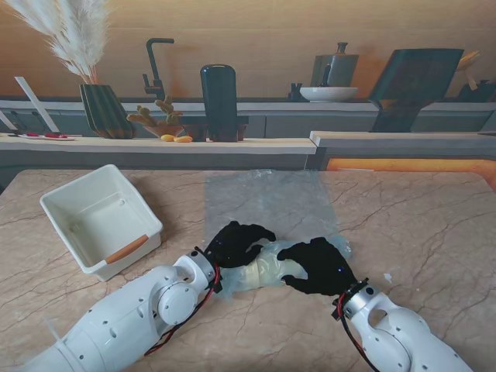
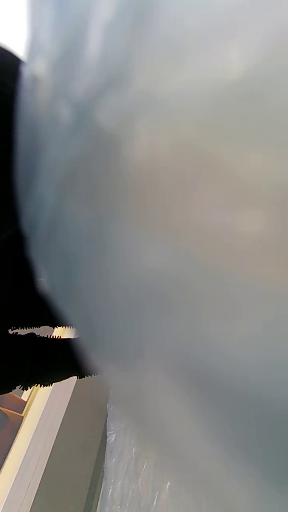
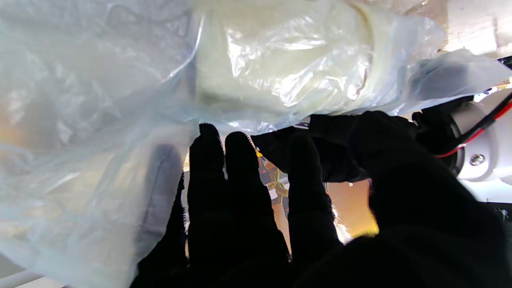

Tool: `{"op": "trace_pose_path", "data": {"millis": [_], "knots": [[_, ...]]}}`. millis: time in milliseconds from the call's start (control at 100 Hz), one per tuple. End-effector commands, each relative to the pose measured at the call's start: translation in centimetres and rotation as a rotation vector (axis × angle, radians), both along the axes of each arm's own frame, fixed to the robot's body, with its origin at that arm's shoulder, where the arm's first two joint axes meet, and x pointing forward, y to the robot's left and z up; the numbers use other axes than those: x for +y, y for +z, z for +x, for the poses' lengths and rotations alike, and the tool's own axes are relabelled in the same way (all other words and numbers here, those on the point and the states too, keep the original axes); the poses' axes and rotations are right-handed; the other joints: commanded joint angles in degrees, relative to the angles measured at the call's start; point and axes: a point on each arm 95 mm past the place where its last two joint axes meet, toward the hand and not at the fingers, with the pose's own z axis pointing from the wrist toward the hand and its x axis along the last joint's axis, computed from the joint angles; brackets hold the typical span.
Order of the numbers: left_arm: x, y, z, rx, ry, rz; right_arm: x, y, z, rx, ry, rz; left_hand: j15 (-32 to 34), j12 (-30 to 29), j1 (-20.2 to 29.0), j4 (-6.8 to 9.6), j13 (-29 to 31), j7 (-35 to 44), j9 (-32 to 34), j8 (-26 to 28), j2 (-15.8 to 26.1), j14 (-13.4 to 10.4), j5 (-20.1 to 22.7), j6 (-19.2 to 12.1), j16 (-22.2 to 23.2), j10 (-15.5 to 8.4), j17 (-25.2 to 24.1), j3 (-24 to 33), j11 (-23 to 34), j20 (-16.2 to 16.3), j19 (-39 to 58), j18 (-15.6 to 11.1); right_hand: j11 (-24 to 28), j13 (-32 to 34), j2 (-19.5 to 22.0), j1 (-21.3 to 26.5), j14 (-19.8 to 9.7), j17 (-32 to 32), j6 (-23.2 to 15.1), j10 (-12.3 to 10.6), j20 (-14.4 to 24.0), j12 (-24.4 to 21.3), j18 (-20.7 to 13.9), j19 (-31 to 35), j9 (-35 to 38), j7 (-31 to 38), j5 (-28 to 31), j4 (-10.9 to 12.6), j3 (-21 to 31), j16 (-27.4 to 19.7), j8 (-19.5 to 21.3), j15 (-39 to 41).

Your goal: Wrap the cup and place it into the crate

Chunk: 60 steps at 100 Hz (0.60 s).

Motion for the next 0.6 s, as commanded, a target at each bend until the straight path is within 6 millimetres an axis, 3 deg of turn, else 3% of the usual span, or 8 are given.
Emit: {"op": "trace_pose_path", "data": {"millis": [0,190,450,500,590], "knots": [[0.4,-1.2,-0.6,0.025,0.008,0.016,0.2,0.0,0.6,0.003,0.001,-0.008,-0.28,-0.31,0.97,1.37,-0.84,-2.03,-1.82,0.19,-1.61,0.6,-0.85,-1.91,-0.14,-1.53,-1.07,-0.87,-1.25,1.02,0.55,0.84,-1.0,-2.05,0.95,-0.91,-0.43,-0.92,1.12,0.3,1.32,-0.13,0.62,-1.63,-2.13,-1.39,-1.9,1.11,-0.62,-0.07,0.48,-1.15],[0.5,-1.4,-0.6,0.033,0.01,0.003,0.7,-0.1,2.6,-0.009,0.036,-0.06,-0.95,-0.51,-2.92,1.53,-1.73,-3.01,-2.43,-0.09,-1.19,0.72,-1.44,-1.72,-0.22,-1.51,-2.1,-0.48,-1.93,1.74,0.78,1.23,-1.68,-4.21,-1.13,-4.2,-1.12,-2.32,2.58,-0.1,1.8,-0.17,0.77,-3.39,-5.61,-3.3,-5.51,0.56,-1.64,-0.42,0.25,-2.1],[1.0,-1.4,-0.5,0.024,0.035,-0.016,1.8,-1.1,4.3,0.05,0.093,-0.154,-1.17,-0.47,-5.27,1.6,-2.09,-3.76,-2.78,-0.26,-0.88,1.03,-1.52,-1.44,-0.14,-1.18,-2.38,-1.17,-2.25,2.16,0.79,1.51,-2.06,-6.83,-7.82,-7.75,-1.89,-4.37,4.23,-0.25,3.52,-0.03,1.04,-7.22,-9.53,-5.69,-8.56,-0.7,2.54,-0.93,0.88,-3.18],[1.1,-1.3,-0.5,0.018,0.04,-0.022,2.0,-1.5,4.5,0.052,0.095,-0.172,-1.25,-0.43,-6.03,1.21,-2.15,-4.17,-2.8,-0.32,-0.84,1.15,-1.46,-1.32,-0.11,-1.0,-2.36,-4.08,-2.35,2.38,0.81,1.56,-1.96,-6.41,-8.32,-7.31,-1.83,-4.38,4.34,-0.18,3.59,0.03,1.11,-7.35,-9.65,-5.79,-8.82,-0.64,2.94,-0.79,0.94,-2.9],[1.2,-1.0,-0.5,0.006,0.048,-0.038,2.3,-2.2,4.9,0.051,0.093,-0.196,-1.49,-0.46,-7.08,0.26,-2.66,-5.41,-3.27,-0.47,-0.53,1.4,-1.94,-0.83,-0.06,-0.71,-2.7,-14.35,-2.8,2.71,0.52,1.72,-0.57,-4.84,-9.06,-5.92,-1.68,-3.71,4.46,-0.11,4.11,0.69,1.11,-7.31,-9.53,-5.47,-8.61,-0.44,4.6,0.62,1.52,-0.94]]}}
